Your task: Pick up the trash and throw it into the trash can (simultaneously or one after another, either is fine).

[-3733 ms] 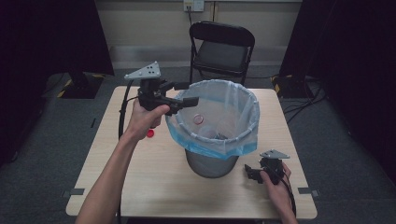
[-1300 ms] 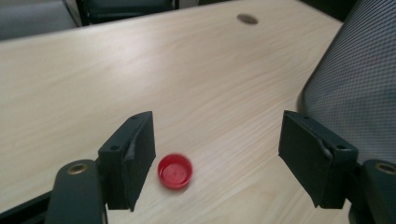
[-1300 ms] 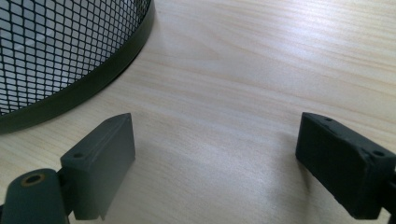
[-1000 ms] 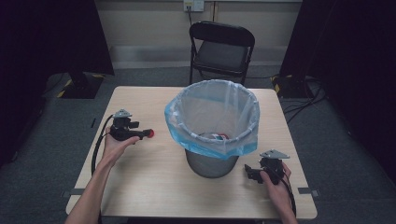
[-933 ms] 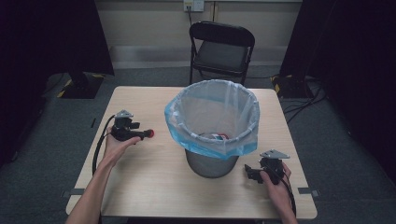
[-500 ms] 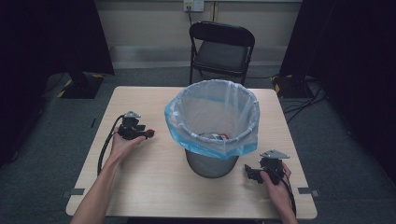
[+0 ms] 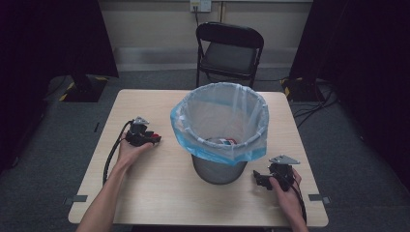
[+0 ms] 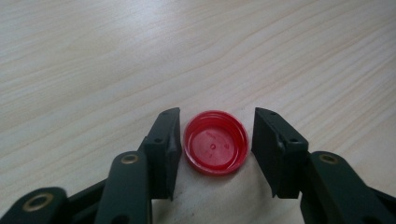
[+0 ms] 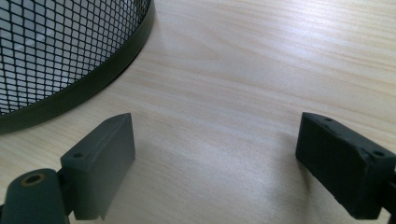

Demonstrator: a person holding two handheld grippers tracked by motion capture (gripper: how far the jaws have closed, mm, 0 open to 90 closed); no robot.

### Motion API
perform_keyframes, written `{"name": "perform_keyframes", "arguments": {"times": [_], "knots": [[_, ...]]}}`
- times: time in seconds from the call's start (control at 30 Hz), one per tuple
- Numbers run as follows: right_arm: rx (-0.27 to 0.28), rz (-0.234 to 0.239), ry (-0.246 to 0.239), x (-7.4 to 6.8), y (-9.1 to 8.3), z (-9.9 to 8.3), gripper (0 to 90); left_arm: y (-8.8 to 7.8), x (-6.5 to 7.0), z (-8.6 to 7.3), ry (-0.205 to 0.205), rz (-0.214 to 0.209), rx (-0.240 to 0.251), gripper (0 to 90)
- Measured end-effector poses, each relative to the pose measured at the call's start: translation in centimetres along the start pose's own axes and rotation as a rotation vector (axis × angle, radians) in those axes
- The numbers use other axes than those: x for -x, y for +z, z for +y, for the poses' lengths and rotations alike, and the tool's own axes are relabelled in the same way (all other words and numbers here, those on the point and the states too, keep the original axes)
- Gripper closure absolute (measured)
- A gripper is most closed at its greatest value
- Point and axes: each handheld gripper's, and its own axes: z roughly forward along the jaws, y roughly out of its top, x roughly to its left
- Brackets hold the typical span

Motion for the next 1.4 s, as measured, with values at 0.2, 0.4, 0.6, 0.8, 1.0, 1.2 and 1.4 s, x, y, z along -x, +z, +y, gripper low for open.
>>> {"name": "perform_keyframes", "arguments": {"times": [0.2, 0.4, 0.6, 0.8, 1.0, 1.2, 1.4], "knots": [[0.000, 0.000, 0.000, 0.0, 0.0, 0.0, 11.1, -0.4, 0.2, -0.4, 0.027, 0.010, -0.006, 58.3], [0.000, 0.000, 0.000, 0.0, 0.0, 0.0, 11.1, -0.5, 0.1, -0.4, 0.009, 0.003, -0.002, 58.7], [0.000, 0.000, 0.000, 0.0, 0.0, 0.0, 11.1, -0.6, 0.0, -0.5, -0.027, -0.015, 0.003, 58.8], [0.000, 0.000, 0.000, 0.0, 0.0, 0.0, 11.1, -0.6, -0.2, -0.5, -0.051, -0.027, 0.008, 59.0], [0.000, 0.000, -0.001, 0.0, 0.0, 0.0, 11.1, -0.7, -0.4, -0.6, -0.102, -0.068, 0.018, 59.2], [0.000, 0.000, 0.000, 0.0, 0.0, 0.0, 11.1, -1.8, -0.4, -0.1, -0.102, -0.075, 0.056, 59.2], [0.000, 0.000, 0.000, 0.0, 0.0, 0.0, 11.1, -2.9, -0.6, 0.2, -0.132, -0.094, 0.113, 59.2]]}}
